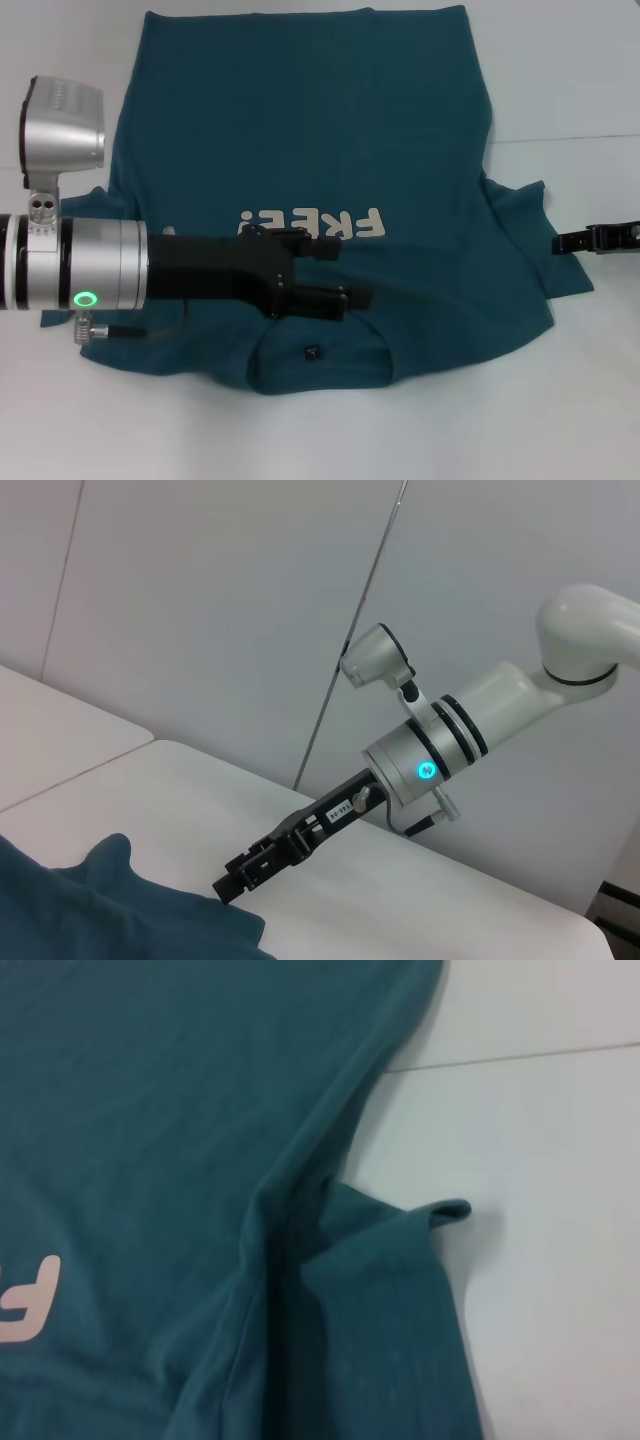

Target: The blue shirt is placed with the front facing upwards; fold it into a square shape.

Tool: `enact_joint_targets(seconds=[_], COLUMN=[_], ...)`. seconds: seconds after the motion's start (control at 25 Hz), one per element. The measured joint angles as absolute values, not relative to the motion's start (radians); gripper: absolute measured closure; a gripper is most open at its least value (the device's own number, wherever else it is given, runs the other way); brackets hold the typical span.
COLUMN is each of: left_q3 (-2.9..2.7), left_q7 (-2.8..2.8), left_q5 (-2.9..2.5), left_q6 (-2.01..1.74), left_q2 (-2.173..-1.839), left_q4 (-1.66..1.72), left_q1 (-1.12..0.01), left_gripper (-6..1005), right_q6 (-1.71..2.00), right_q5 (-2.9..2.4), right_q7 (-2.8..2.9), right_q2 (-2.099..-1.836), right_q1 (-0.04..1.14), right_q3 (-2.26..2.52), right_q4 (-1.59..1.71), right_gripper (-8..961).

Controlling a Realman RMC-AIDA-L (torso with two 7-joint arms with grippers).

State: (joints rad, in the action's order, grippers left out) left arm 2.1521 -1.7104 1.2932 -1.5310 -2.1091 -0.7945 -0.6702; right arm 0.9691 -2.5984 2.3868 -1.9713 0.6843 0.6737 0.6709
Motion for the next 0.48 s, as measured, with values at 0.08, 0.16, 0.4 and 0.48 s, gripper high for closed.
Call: enact_joint_targets(seconds=[0.08,0.16,0.4,0.48], left_q3=[2.15,2.147,2.142,2.141], left_q7=[-1.71,-1.71,-1.71,-1.71], left_q5=[1.293,1.293,1.29,1.29], left_q6=[-1.53,-1.526,-1.522,-1.522], left_q2=[-2.109,-2.109,-2.11,-2.109], left_q4=[-0.794,-0.795,-0.795,-0.795], left_q1=[-0.669,-0.669,-0.669,-0.669], left_gripper=[127,127,127,127], right_q6=[0.964,0.956,0.932,0.929], right_q5=[-2.597,-2.595,-2.594,-2.594], right_q7=[2.387,2.387,2.387,2.387], right_q2=[-1.973,-1.973,-1.975,-1.974], right_q1=[0.685,0.687,0.688,0.689], right_q3=[0.674,0.674,0.673,0.673], right_q4=[0.666,0.66,0.642,0.637], right_gripper=[206,205,205,205])
